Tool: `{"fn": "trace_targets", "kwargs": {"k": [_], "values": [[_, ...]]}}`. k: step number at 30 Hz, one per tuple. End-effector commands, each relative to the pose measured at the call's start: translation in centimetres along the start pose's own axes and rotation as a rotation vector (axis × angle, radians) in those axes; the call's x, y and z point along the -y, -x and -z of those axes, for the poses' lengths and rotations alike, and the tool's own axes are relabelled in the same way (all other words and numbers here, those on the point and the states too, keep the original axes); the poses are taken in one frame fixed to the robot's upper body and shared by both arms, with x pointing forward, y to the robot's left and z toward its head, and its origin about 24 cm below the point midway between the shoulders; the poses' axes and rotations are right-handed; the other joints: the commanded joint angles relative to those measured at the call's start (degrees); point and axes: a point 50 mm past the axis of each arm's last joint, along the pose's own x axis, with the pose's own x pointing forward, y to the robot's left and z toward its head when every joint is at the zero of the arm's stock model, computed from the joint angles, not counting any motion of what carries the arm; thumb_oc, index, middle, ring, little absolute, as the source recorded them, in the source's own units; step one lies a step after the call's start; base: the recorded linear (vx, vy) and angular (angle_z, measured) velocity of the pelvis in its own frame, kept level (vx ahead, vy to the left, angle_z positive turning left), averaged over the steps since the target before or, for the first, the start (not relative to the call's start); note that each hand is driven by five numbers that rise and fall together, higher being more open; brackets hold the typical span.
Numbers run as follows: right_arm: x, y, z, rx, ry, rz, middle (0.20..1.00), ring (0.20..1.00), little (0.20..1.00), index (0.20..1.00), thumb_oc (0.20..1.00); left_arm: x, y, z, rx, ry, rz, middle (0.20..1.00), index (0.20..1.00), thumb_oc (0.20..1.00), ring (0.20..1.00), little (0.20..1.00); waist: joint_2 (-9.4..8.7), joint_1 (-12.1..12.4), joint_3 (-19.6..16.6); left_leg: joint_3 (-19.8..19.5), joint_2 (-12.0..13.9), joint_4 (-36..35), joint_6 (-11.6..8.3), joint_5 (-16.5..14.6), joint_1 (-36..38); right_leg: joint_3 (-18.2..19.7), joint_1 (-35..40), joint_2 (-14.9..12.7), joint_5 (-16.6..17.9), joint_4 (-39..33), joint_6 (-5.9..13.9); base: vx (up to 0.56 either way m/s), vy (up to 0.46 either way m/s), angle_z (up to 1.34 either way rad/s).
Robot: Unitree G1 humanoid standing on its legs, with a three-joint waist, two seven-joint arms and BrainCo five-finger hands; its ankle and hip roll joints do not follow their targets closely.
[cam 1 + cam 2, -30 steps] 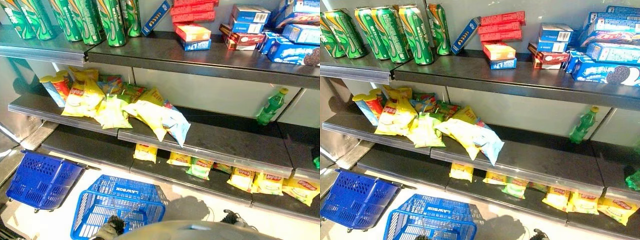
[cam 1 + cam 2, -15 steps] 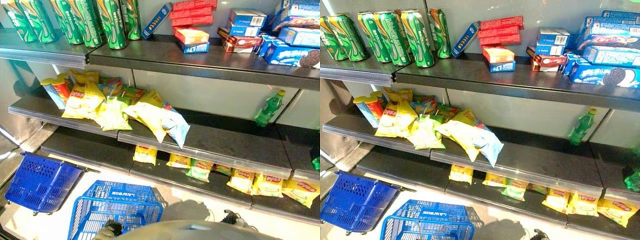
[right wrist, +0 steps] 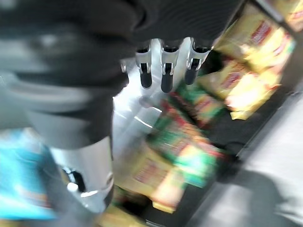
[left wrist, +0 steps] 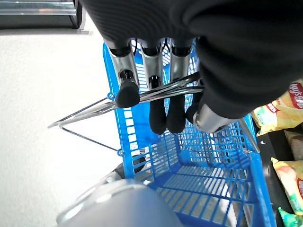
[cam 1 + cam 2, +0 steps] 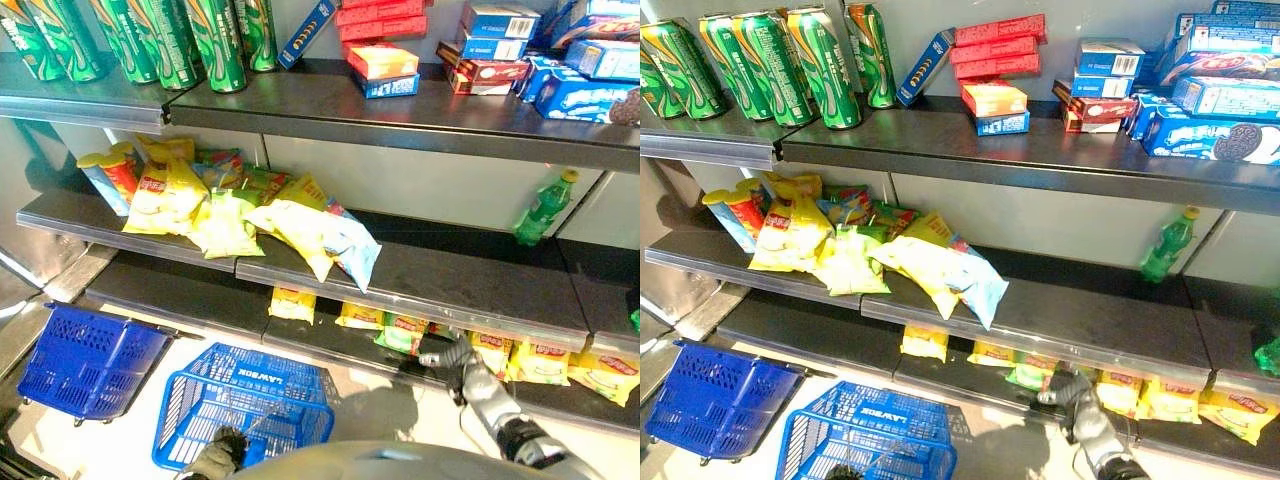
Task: Pick up the snacks into the basket
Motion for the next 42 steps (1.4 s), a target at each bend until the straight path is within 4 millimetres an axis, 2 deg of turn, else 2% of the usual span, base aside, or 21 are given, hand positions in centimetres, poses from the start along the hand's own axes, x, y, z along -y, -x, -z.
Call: {"fn": "trace_targets", "kwargs": {"k": [1,2,5,6,13,17,21,23,24,25,26,27,28,30,31,32,34,35,40,41,42], "values": [[0.7,-0.2,-0.3,0.027,-0.027,0.022,1.000,1.000,1.000,1.000,1.000,-2.9,-0.6,-0.8,0.026,-0.100,-0.071,0.200,0.200,0.200,0.200,0.200,-2.29,0.5,2.7,0.3,-2.2,0.1,2.41,-4.9,3.0,0.2,-0.6,-2.5,-1.3,3.0,4.84,0.00,0.022,-0.06],[0.8,0.2,-1.5,0.099,-0.028,0.035,1.000,1.000,1.000,1.000,1.000,-2.5,-0.6,-0.8,0.029,-0.112,-0.065,0.200,0.200,0.200,0.200,0.200,-2.18,0.4,2.8,0.3,-2.3,0.1,2.46,-4.9,3.0,0.2,-0.4,-2.6,-1.4,2.9,4.87,0.01,0.011,-0.05],[0.9,0.6,-2.8,0.168,-0.036,0.040,1.000,1.000,1.000,1.000,1.000,-2.1,-0.6,-0.9,0.029,-0.116,-0.061,0.200,0.200,0.200,0.200,0.200,-2.20,0.3,2.8,0.4,-2.3,0.1,2.48,-4.8,3.1,0.2,-0.4,-2.5,-1.3,2.8,4.88,0.00,0.001,-0.01],[1.1,1.0,-4.0,0.229,-0.040,0.039,1.000,1.000,1.000,1.000,1.000,-1.9,-0.6,-1.1,0.034,-0.122,-0.060,0.200,0.200,0.200,0.200,0.200,-2.27,0.2,2.9,0.6,-2.2,0.1,2.46,-4.8,3.1,0.2,-0.4,-2.6,-1.2,2.7,4.91,0.00,0.001,-0.05],[1.3,1.7,-6.0,0.325,-0.077,0.027,1.000,1.000,1.000,1.000,1.000,-1.7,-0.6,-1.5,0.038,-0.123,-0.061,0.200,0.200,0.200,0.200,0.200,-2.49,0.1,3.4,0.6,-2.2,0.1,2.45,-4.7,2.8,0.2,-0.6,-2.6,-1.3,2.7,4.90,-0.01,0.000,-0.03],[1.2,1.6,-7.0,0.366,-0.096,0.018,1.000,1.000,1.000,1.000,1.000,-1.6,-0.6,-1.5,0.037,-0.127,-0.062,0.200,0.200,0.200,0.200,0.200,-2.71,0.2,3.5,0.6,-2.3,0.1,2.52,-4.8,2.9,0.0,-0.5,-2.6,-1.2,2.6,4.93,0.00,0.000,0.00],[1.0,0.2,-8.8,0.408,-0.058,0.010,1.000,1.000,1.000,1.000,1.000,-1.9,-0.7,-2.1,0.064,-0.142,-0.076,0.200,0.200,0.200,0.200,0.200,-2.97,0.8,3.9,0.6,-2.4,0.1,2.51,-4.6,2.3,0.1,-0.9,-2.8,-0.8,2.2,4.97,-0.02,0.003,0.00],[1.2,-1.8,-11.7,0.459,0.000,0.022,1.000,1.000,1.000,1.000,1.000,-2.9,-0.8,-3.8,0.116,-0.160,-0.117,0.200,0.200,0.200,0.200,0.200,-3.32,1.8,6.2,0.3,-2.3,0.1,2.43,-3.5,0.0,0.3,-3.3,-2.8,0.3,2.2,5.06,-0.16,0.006,-0.03],[1.2,-1.9,-11.8,0.462,-0.001,0.022,1.000,1.000,1.000,1.000,1.000,-2.9,-0.8,-3.9,0.118,-0.158,-0.119,0.200,0.200,0.200,0.200,0.200,-3.33,1.7,6.2,0.3,-2.3,0.1,2.43,-3.5,-0.1,0.3,-3.4,-2.8,0.3,2.3,5.05,-0.29,0.000,-0.08],[1.3,-3.0,-14.2,0.509,0.021,0.035,1.000,1.000,1.000,1.000,1.000,-3.9,-0.9,-5.5,0.159,-0.148,-0.161,0.200,0.200,0.200,0.200,0.200,-3.62,2.3,8.5,0.0,-2.2,0.1,2.35,-2.2,-3.0,0.4,-6.4,-2.8,1.3,2.4,5.06,-0.32,0.004,-0.02],[1.4,-3.7,-15.4,0.517,0.008,0.041,1.000,1.000,1.000,1.000,1.000,-4.5,-1.0,-6.5,0.184,-0.133,-0.191,0.200,0.200,0.200,0.200,0.200,-3.89,2.6,10.0,-0.2,-2.2,0.2,2.26,-1.3,-5.0,0.4,-8.4,-2.9,2.2,2.6,5.07,-0.32,0.004,0.07],[1.4,-3.8,-15.5,0.520,0.007,0.041,1.000,1.000,1.000,1.000,1.000,-4.6,-1.0,-6.6,0.186,-0.131,-0.193,0.200,0.200,0.200,0.200,0.200,-3.91,2.6,10.0,-0.2,-2.2,0.3,2.27,-1.3,-5.2,0.5,-8.7,-2.9,2.2,2.6,5.07,-0.25,0.004,0.00],[1.5,-4.6,-17.6,0.547,0.054,0.049,1.000,1.000,1.000,1.000,1.000,-5.2,-1.0,-8.1,0.221,-0.112,-0.222,0.200,0.200,0.200,0.200,0.200,-4.25,3.4,11.8,-0.6,-2.2,0.2,2.17,0.1,-8.0,0.3,-11.3,-2.8,3.6,2.5,5.02,-0.13,0.000,-0.02],[1.5,-5.1,-18.4,0.547,0.068,0.057,1.000,1.000,1.000,1.000,1.000,-5.5,-0.9,-8.7,0.241,-0.096,-0.239,0.200,0.200,0.200,0.200,0.200,-4.35,3.8,12.7,-0.8,-2.2,0.2,2.13,0.8,-9.4,0.1,-12.6,-2.8,4.1,2.5,5.02,-0.14,0.023,0.10],[1.8,-5.9,-20.1,0.556,0.125,0.074,1.000,1.000,1.000,1.000,1.000,-5.9,-0.8,-9.9,0.274,-0.072,-0.257,0.200,0.200,0.200,0.200,0.200,-4.58,4.4,14.4,-1.2,-2.2,0.1,2.03,1.6,-11.4,-0.2,-14.2,-2.9,5.2,2.1,5.05,-0.10,0.036,0.12],[1.8,-5.9,-20.1,0.557,0.125,0.074,1.000,1.000,1.000,1.000,1.000,-5.9,-0.8,-9.9,0.275,-0.070,-0.258,0.200,0.200,0.200,0.200,0.200,-4.59,4.4,14.4,-1.3,-2.2,0.1,2.03,1.7,-11.5,-0.2,-14.3,-2.9,5.2,2.1,5.04,-0.11,0.055,-0.01],[2.3,-6.7,-22.4,0.564,0.175,0.113,1.000,1.000,1.000,1.000,1.000,-6.5,-0.5,-11.7,0.329,-0.034,-0.299,0.200,0.200,0.200,0.200,0.200,-4.87,5.1,16.7,-1.5,-2.2,0.1,1.81,2.8,-14.6,-0.3,-16.7,-2.9,6.8,1.1,5.17,-0.08,0.057,0.05],[2.3,-6.7,-22.5,0.566,0.175,0.113,1.000,1.000,1.000,1.000,1.000,-6.5,-0.5,-11.7,0.329,-0.033,-0.300,0.200,0.200,0.200,0.200,0.200,-4.87,5.0,16.7,-1.5,-2.2,0.1,1.81,2.8,-14.7,-0.3,-16.8,-2.9,6.8,1.1,5.16,-0.05,0.059,0.12],[4.5,-7.9,-25.7,0.556,0.293,0.197,1.000,1.000,1.000,1.000,1.000,-7.9,0.1,-14.0,0.394,0.060,-0.375,0.200,0.200,0.200,0.200,0.200,-4.95,6.0,20.1,-2.2,-2.9,0.1,1.63,4.4,-20.5,-0.3,-21.7,-3.5,8.4,0.8,5.33,-0.06,0.086,0.07],[4.5,-7.9,-25.8,0.557,0.293,0.198,1.000,1.000,1.000,1.000,1.000,-7.9,0.1,-14.0,0.395,0.061,-0.376,0.200,0.200,0.200,0.200,0.200,-4.96,6.0,20.1,-2.2,-2.9,0.1,1.64,4.5,-20.6,-0.3,-21.8,-3.5,8.4,0.8,5.33,-0.07,0.109,0.00],[5.1,-8.2,-26.8,0.539,0.319,0.225,1.000,1.000,1.000,1.000,1.000,-8.4,0.4,-15.1,0.424,0.086,-0.400,0.200,0.200,0.200,0.200,0.200,-4.93,6.4,21.0,-2.5,-2.9,0.1,1.50,4.9,-21.9,-0.5,-22.9,-4.0,8.7,0.9,5.48,-0.03,0.058,0.03]]}}
